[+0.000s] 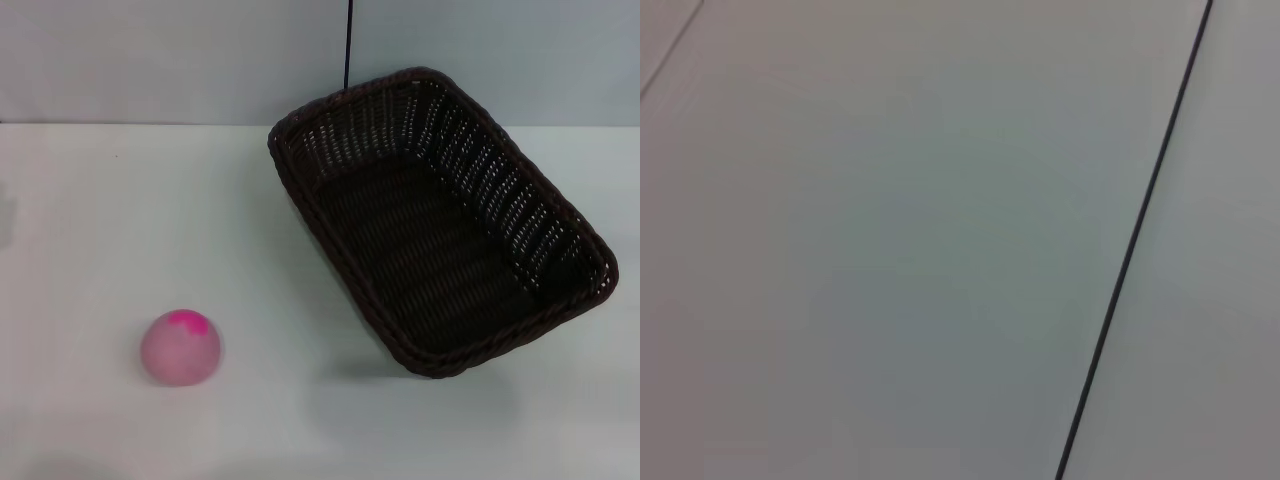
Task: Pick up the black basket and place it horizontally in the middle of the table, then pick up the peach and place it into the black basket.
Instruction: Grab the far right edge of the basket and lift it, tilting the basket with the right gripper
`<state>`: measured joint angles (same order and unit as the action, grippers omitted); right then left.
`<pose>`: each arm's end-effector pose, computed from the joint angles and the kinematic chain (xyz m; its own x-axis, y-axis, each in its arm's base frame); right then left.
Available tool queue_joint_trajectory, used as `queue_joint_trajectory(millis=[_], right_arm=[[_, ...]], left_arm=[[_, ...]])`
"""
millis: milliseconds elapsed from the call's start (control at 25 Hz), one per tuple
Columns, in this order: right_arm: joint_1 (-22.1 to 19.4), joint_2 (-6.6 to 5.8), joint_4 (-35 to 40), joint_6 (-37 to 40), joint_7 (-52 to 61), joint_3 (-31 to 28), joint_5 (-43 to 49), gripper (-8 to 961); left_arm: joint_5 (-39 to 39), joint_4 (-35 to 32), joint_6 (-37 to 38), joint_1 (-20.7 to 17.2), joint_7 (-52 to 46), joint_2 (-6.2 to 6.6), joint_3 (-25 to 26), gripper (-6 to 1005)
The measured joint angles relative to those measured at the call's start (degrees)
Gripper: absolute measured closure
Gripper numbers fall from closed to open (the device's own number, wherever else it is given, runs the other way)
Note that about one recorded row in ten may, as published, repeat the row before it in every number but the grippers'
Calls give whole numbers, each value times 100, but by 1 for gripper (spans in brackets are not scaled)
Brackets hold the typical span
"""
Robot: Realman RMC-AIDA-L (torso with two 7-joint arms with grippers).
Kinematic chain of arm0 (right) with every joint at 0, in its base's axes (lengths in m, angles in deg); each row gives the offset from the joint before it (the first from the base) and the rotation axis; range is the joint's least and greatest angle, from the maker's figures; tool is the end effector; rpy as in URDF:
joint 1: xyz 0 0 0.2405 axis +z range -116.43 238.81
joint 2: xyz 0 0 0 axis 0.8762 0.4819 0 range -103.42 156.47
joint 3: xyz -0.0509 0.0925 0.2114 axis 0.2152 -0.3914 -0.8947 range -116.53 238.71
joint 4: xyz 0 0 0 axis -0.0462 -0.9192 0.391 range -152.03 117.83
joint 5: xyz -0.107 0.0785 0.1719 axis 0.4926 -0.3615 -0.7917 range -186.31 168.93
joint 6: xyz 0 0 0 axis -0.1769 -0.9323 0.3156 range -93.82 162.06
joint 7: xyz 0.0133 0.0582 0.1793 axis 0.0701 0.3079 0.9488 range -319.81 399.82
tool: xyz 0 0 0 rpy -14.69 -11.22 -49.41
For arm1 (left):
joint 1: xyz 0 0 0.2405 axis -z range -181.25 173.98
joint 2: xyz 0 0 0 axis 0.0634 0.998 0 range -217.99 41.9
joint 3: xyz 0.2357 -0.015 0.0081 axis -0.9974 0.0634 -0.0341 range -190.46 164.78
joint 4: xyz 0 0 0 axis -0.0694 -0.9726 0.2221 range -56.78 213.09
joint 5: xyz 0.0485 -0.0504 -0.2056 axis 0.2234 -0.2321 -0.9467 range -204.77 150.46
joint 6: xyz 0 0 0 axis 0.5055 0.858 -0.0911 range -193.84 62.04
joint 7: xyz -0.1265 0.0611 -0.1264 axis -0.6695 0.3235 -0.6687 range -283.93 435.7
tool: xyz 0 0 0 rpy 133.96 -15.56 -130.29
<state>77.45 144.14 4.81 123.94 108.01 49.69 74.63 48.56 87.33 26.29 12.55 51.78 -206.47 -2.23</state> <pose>0.3809 0.2818 0.1624 0.2169 0.3194 -0.9225 -0.9619 -0.0910 -0.2577 -0.3525 0.2872 0.0662 0.4187 -0.3604 0.8336 0.9063 0.1077 -0.4086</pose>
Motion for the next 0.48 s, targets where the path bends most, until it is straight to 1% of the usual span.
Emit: queue_joint_trajectory(millis=[80,200,280,320,360,400,440,480], right_arm=[[-31,-107,548,235,609,573,18,357],[-87,-361,1330,565,1635,1475,34,357],[-96,-504,1882,765,2248,1934,138,357],[-82,-548,2217,859,2553,2081,291,357],[21,-632,2966,1052,3175,2289,702,357],[21,-632,2966,1052,3175,2289,702,357],[109,-669,3378,1177,3467,2351,971,357],[312,-754,3910,1418,3821,2454,1453,358]], left_arm=[[5,4,-6,18,0,0,-19,193],[10,6,-33,34,0,4,-62,193],[10,17,-34,37,0,3,-84,193],[9,17,-35,38,0,2,-110,193],[9,6,-35,40,0,1,-160,193],[9,-1,-35,40,1,1,-198,193],[7,-13,-37,41,1,1,-264,193],[10,-32,-40,42,1,9,-393,194]])
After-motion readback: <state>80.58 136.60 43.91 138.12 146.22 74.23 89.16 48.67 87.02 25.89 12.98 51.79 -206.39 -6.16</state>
